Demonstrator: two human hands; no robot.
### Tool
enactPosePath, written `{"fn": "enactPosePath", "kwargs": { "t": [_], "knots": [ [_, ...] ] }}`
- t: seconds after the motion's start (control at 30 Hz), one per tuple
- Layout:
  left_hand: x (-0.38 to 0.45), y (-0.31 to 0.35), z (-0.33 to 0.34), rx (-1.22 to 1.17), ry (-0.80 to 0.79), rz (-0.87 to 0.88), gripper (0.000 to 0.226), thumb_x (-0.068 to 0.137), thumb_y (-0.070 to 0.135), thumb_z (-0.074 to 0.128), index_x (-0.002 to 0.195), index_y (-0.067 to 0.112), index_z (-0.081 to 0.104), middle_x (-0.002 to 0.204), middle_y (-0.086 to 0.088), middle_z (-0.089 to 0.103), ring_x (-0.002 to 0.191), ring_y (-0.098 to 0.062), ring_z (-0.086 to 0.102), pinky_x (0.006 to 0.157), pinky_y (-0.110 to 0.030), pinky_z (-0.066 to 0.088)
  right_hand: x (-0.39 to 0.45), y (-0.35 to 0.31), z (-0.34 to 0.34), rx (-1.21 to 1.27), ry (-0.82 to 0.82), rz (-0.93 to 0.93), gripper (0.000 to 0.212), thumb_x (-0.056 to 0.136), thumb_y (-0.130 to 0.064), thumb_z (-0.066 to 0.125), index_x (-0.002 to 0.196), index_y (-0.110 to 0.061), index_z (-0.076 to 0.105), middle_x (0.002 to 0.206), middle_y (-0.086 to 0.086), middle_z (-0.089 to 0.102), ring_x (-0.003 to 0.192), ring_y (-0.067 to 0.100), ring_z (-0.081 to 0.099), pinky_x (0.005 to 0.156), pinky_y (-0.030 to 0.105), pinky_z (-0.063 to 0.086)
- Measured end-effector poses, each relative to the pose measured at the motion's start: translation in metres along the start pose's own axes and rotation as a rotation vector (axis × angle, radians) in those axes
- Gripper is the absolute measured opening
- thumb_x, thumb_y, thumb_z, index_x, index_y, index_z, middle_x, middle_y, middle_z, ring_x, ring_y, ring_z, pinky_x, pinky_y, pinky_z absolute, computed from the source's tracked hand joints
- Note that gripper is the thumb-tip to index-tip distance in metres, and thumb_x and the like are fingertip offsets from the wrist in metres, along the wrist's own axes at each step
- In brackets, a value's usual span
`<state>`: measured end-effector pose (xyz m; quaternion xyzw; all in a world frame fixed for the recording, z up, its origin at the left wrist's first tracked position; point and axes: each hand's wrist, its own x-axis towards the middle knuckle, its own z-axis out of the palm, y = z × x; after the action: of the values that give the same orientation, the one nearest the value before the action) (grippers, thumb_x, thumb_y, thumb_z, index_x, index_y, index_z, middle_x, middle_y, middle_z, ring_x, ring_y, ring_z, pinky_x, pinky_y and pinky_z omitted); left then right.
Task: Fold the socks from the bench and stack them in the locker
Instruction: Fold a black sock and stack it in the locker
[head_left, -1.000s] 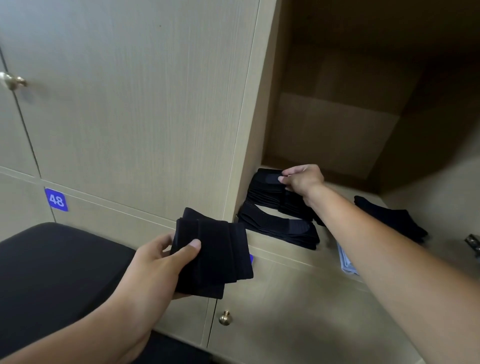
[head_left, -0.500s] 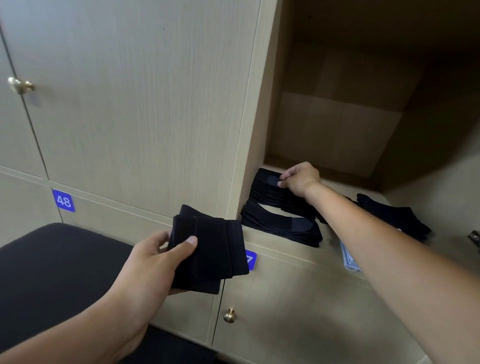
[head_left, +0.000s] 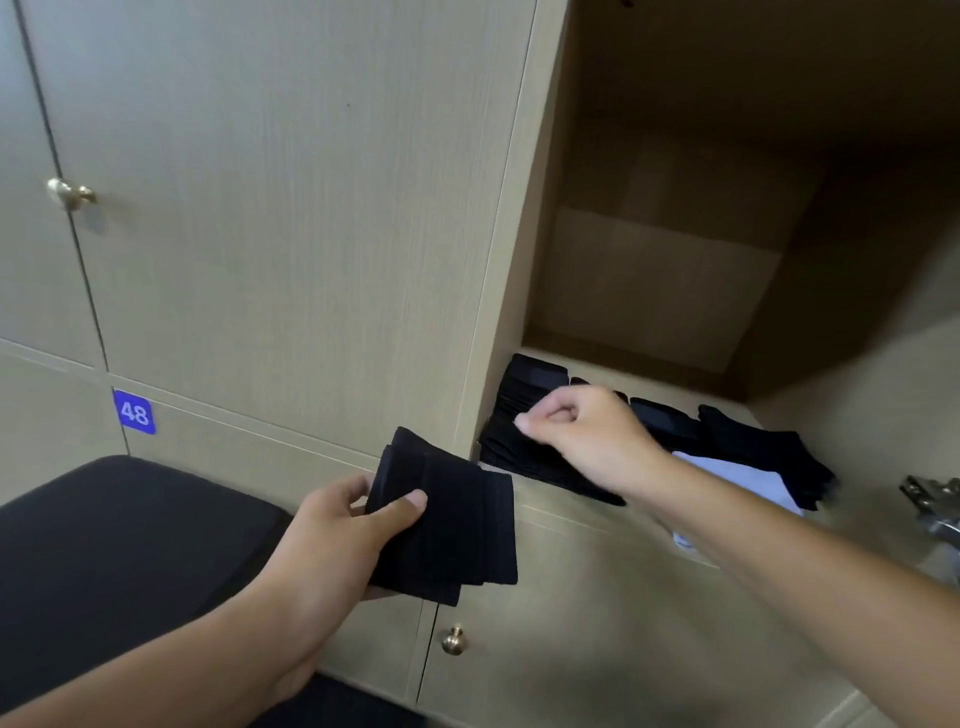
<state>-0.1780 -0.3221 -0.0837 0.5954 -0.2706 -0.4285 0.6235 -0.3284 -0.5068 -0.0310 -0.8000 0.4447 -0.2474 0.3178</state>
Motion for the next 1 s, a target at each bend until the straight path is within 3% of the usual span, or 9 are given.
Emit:
{"fn": "enactPosePath", "kwargs": {
  "t": [0.07, 0.17, 0.3, 0.5, 0.6, 0.7, 0.87, 1.0],
  "knots": [
    [-0.002, 0.0, 0.003, -0.001, -0.012, -0.019, 0.015, 0.096, 0.019, 0.069, 0.11, 0.015, 0.073, 0.092, -0.005, 0.08, 0.081, -0.02, 0.078, 0.06, -0.028, 0.061, -0.023, -0.005, 0.005, 0.069, -0.134, -0.008, 0.018, 0.085, -0.043, 0.078, 0.092, -0.027, 0.075, 0.083, -0.009, 0.073, 0.074, 0.003, 0.065, 0.074, 0.027, 0.053],
    [-0.004, 0.0, 0.007, -0.021, -0.028, -0.04, 0.019, 0.093, 0.018, 0.072, 0.112, 0.014, 0.072, 0.094, -0.008, 0.08, 0.083, -0.022, 0.078, 0.059, -0.027, 0.061, -0.045, -0.011, 0.013, 0.095, -0.307, -0.01, 0.026, 0.085, -0.043, 0.078, 0.107, -0.029, 0.072, 0.1, -0.01, 0.074, 0.085, -0.005, 0.067, 0.075, 0.015, 0.046],
    [-0.007, -0.002, 0.011, -0.016, -0.032, -0.045, 0.024, 0.091, 0.021, 0.074, 0.114, 0.014, 0.072, 0.096, -0.008, 0.08, 0.086, -0.024, 0.079, 0.064, -0.032, 0.063, -0.054, -0.015, 0.01, 0.095, -0.321, 0.009, 0.039, 0.082, -0.036, 0.083, 0.117, -0.028, 0.067, 0.102, -0.006, 0.075, 0.102, -0.005, 0.065, 0.075, 0.011, 0.044],
    [-0.006, -0.006, 0.016, 0.096, 0.015, -0.085, 0.041, 0.099, 0.047, 0.057, 0.105, 0.011, 0.074, 0.09, -0.008, 0.08, 0.08, -0.023, 0.078, 0.06, -0.032, 0.061, -0.049, -0.002, 0.008, -0.094, -0.34, -0.028, 0.047, 0.072, -0.034, 0.092, 0.112, -0.032, 0.069, 0.088, -0.007, 0.075, 0.089, 0.021, 0.073, 0.089, 0.046, 0.057],
    [-0.003, -0.009, 0.015, 0.13, 0.047, -0.102, 0.044, 0.1, 0.048, 0.055, 0.103, 0.009, 0.075, 0.087, -0.009, 0.08, 0.077, -0.023, 0.078, 0.058, -0.031, 0.059, -0.043, 0.003, 0.003, -0.033, -0.361, -0.044, 0.035, 0.073, -0.026, 0.092, 0.103, -0.025, 0.075, 0.085, -0.004, 0.077, 0.09, 0.03, 0.073, 0.092, 0.051, 0.055],
    [0.001, -0.008, 0.012, 0.123, 0.088, -0.09, 0.044, 0.101, 0.046, 0.055, 0.103, 0.007, 0.075, 0.087, -0.01, 0.08, 0.075, -0.021, 0.078, 0.055, -0.028, 0.059, -0.037, 0.006, -0.008, 0.017, -0.301, -0.117, 0.021, 0.078, -0.018, 0.088, 0.097, -0.02, 0.079, 0.085, -0.004, 0.077, 0.082, 0.016, 0.073, 0.094, 0.041, 0.056],
    [0.003, -0.009, 0.008, 0.098, 0.106, -0.103, 0.047, 0.102, 0.049, 0.053, 0.105, 0.008, 0.076, 0.092, -0.009, 0.08, 0.082, -0.022, 0.078, 0.055, -0.027, 0.059, -0.037, 0.008, -0.011, 0.233, -0.012, -0.283, 0.015, 0.087, -0.01, 0.078, 0.093, -0.024, 0.075, 0.086, -0.01, 0.074, 0.072, 0.001, 0.062, 0.073, 0.018, 0.051],
    [-0.002, -0.007, 0.01, 0.019, 0.029, -0.12, 0.048, 0.103, 0.052, 0.046, 0.107, 0.015, 0.076, 0.096, -0.003, 0.081, 0.085, -0.016, 0.078, 0.065, -0.029, 0.059, -0.046, 0.008, 0.0, 0.134, 0.111, -0.506, 0.013, 0.086, -0.011, 0.078, 0.091, -0.022, 0.074, 0.089, -0.006, 0.071, 0.083, 0.014, 0.065, 0.075, 0.029, 0.052]
  ]
}}
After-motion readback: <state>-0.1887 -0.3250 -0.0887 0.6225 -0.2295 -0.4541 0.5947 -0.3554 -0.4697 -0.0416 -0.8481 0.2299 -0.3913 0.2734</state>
